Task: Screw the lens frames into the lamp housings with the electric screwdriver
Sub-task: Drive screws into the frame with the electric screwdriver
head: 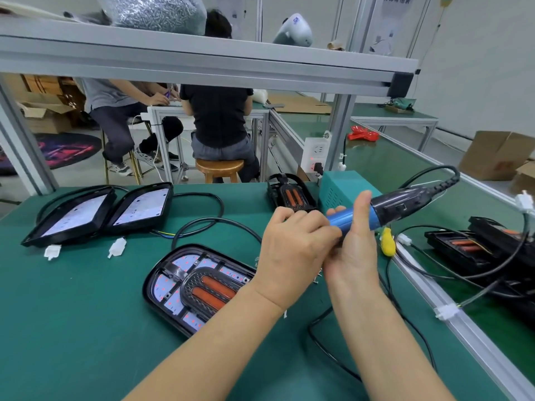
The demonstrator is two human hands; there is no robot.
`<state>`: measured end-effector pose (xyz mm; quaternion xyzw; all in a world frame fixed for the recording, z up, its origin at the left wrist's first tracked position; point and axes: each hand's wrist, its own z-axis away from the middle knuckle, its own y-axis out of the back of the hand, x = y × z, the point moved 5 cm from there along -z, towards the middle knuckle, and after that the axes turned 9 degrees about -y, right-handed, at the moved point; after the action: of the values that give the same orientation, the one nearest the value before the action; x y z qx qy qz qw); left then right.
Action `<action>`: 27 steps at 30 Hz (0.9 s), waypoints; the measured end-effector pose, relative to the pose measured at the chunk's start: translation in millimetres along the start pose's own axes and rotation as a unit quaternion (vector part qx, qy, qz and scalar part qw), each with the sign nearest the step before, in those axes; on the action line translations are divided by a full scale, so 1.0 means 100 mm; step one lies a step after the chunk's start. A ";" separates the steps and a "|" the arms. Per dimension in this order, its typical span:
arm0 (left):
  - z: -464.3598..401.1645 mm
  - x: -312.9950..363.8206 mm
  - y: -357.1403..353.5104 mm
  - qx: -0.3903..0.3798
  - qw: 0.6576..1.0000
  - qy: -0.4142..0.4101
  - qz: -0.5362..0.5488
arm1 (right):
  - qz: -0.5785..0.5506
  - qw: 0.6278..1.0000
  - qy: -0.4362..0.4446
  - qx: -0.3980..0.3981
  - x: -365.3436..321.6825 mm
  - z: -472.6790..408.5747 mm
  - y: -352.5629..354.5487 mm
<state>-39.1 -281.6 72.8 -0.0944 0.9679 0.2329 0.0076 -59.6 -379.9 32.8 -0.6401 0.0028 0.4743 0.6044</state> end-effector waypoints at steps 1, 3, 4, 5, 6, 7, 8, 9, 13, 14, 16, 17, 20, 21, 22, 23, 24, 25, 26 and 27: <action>0.02 -0.04 0.03 0.007 0.998 0.045 0.053 | 0.004 1.000 0.014 0.004 -0.02 0.00 0.00; 0.12 -0.21 0.10 0.032 0.948 0.214 0.232 | 0.006 0.999 0.046 0.005 -0.10 0.01 -0.01; 0.20 -0.30 0.12 0.051 0.894 0.311 0.318 | 0.002 0.998 0.056 0.003 -0.15 0.01 -0.01; 0.29 -0.38 0.15 0.070 0.836 0.391 0.379 | -0.007 0.998 0.061 -0.002 -0.20 0.01 -0.01; 0.39 -0.46 0.19 0.086 0.789 0.450 0.410 | -0.018 0.998 0.061 -0.011 -0.25 0.00 -0.01; 0.48 -0.53 0.24 0.098 0.751 0.495 0.426 | -0.031 0.998 0.058 -0.022 -0.29 0.01 -0.02; 0.56 -0.58 0.28 0.107 0.715 0.532 0.441 | -0.044 0.997 0.055 -0.034 -0.33 0.01 -0.03; 0.63 -0.63 0.32 0.115 0.681 0.560 0.458 | -0.056 0.996 0.052 -0.047 -0.36 0.02 -0.05; 0.82 -0.69 0.44 0.131 0.593 0.601 0.520 | -0.106 0.988 0.044 -0.099 -0.43 0.13 -0.19; 0.85 -0.69 0.45 0.131 0.580 0.604 0.530 | -0.113 0.986 0.044 -0.111 -0.43 0.16 -0.23; 0.90 -0.67 0.46 0.127 0.558 0.608 0.550 | -0.124 0.982 0.041 -0.138 -0.42 0.22 -0.33; 0.92 -0.66 0.46 0.124 0.548 0.611 0.558 | -0.126 0.979 0.037 -0.153 -0.40 0.25 -0.38; 0.95 -0.61 0.45 0.124 0.522 0.615 0.578 | -0.124 0.972 0.035 -0.197 -0.35 0.36 -0.51; 0.96 -0.61 0.45 0.128 0.515 0.617 0.580 | -0.119 0.970 0.037 -0.209 -0.33 0.38 -0.55; 0.97 -0.61 0.46 0.132 0.510 0.619 0.582 | -0.114 0.968 0.038 -0.219 -0.31 0.41 -0.58; 0.97 -0.60 0.46 0.136 0.506 0.619 0.585 | -0.107 0.967 0.038 -0.227 -0.30 0.42 -0.60; 0.98 -0.60 0.47 0.140 0.502 0.618 0.588 | -0.102 0.967 0.039 -0.232 -0.29 0.43 -0.62; 0.98 -0.61 0.47 0.143 0.499 0.618 0.591 | -0.098 0.966 0.039 -0.234 -0.28 0.44 -0.63; 0.98 -0.61 0.48 0.144 0.498 0.616 0.593 | -0.094 0.967 0.039 -0.235 -0.27 0.45 -0.65; 0.98 -0.61 0.49 0.145 0.497 0.615 0.595 | -0.091 0.967 0.039 -0.234 -0.26 0.45 -0.66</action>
<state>8.5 -183.7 10.8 0.3874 0.5755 -0.0777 -0.7161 -62.9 -342.1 107.5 -0.7796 -0.1429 0.3789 0.4777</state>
